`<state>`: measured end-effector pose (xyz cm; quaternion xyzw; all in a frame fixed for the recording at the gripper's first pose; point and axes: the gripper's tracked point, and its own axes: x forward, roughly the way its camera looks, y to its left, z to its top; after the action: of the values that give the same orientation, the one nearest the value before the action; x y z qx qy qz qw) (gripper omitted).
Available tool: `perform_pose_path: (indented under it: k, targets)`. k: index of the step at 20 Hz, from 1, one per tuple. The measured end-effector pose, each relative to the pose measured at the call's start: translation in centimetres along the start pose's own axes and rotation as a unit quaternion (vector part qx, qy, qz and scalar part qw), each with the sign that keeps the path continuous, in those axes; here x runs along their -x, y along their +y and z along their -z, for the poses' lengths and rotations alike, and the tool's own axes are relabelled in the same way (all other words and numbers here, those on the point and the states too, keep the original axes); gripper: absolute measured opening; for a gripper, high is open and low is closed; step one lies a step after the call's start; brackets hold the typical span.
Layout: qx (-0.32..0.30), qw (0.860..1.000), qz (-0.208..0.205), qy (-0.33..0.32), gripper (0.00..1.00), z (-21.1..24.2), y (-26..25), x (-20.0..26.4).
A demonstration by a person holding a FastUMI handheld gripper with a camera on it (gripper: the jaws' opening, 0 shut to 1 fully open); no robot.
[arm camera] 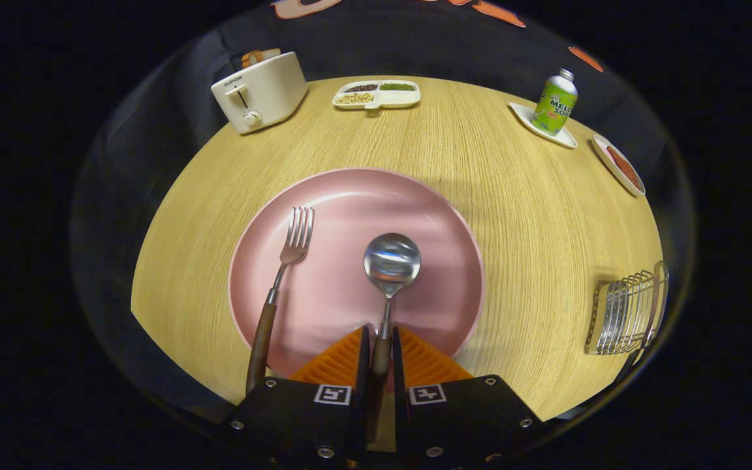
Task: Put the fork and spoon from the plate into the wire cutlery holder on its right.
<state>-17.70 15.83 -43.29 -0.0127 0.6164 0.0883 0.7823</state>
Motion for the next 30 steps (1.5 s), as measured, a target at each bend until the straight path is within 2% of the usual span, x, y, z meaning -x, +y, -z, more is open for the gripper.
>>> perform_pose_path:
  k: [7,12,17,24,30]
  targets:
    - [-0.009,1.000,-0.011,0.004,0.05,-0.1,0.0,0.7]
    - [-0.023,0.999,-0.015,-0.041,0.05,-2.7,-1.2,3.7]
    - [-0.043,0.995,-0.009,-0.095,0.05,-5.7,-4.7,8.0]
    - [-0.061,0.988,0.043,-0.138,0.05,-7.0,-13.6,13.6]
    - [-0.072,0.987,0.096,-0.105,0.05,-5.3,-21.7,15.9]
